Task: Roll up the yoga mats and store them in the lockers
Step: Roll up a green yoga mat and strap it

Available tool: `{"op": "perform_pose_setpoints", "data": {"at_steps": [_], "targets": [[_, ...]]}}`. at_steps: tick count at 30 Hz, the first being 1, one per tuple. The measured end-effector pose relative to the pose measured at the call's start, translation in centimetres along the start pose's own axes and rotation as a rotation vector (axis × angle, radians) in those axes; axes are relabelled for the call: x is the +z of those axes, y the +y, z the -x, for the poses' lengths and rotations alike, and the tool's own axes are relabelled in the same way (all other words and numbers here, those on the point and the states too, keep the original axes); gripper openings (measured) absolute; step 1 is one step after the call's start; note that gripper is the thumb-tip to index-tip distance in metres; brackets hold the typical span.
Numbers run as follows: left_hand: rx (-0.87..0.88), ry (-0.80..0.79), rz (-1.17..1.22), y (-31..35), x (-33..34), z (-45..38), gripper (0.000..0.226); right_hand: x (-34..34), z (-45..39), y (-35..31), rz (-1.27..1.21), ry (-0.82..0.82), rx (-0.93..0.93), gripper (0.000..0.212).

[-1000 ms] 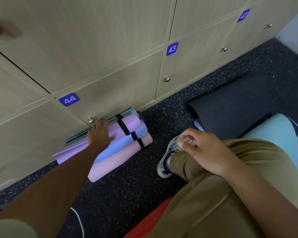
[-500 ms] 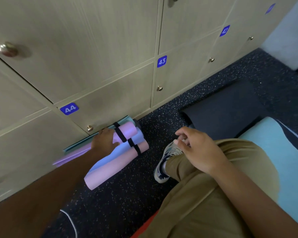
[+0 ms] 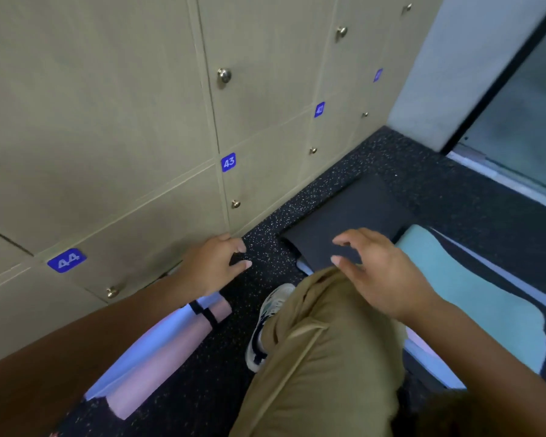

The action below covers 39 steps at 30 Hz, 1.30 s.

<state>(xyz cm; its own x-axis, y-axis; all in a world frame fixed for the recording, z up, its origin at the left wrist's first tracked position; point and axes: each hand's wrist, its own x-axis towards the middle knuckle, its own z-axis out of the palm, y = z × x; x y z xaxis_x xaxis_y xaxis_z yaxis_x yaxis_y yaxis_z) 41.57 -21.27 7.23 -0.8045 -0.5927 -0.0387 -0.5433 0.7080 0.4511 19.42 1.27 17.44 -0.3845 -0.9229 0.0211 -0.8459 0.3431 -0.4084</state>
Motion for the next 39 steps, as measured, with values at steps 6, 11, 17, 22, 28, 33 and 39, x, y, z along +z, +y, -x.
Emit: {"op": "perform_pose_setpoints", "data": {"at_steps": [6,11,17,22,28,33,39], "targets": [[0.159,0.026,0.066,10.0,-0.9,-4.1,0.031,-3.7,3.9,6.9,0.045,0.059,0.132,0.029],[0.215,-0.008,0.111,17.0,-0.5,-8.2,0.026,-4.8,5.6,11.8,0.066,0.025,0.237,0.029],[0.248,-0.123,0.097,23.9,2.8,-12.1,0.031,-2.5,5.5,18.6,0.068,-0.106,0.339,0.033],[0.244,-0.219,0.045,26.5,7.3,-13.9,0.032,1.3,3.3,25.5,0.049,-0.228,0.402,0.041],[0.211,-0.333,-0.019,26.5,11.3,-16.5,0.033,7.0,-0.2,33.1,-0.014,-0.306,0.468,0.064],[0.214,-0.397,-0.058,26.6,13.4,-19.4,0.034,12.5,-2.5,38.5,0.042,-0.402,0.495,0.08],[0.218,-0.434,-0.165,26.5,14.7,-21.6,0.04,17.8,-4.4,42.7,0.047,-0.379,0.534,0.091]]}}
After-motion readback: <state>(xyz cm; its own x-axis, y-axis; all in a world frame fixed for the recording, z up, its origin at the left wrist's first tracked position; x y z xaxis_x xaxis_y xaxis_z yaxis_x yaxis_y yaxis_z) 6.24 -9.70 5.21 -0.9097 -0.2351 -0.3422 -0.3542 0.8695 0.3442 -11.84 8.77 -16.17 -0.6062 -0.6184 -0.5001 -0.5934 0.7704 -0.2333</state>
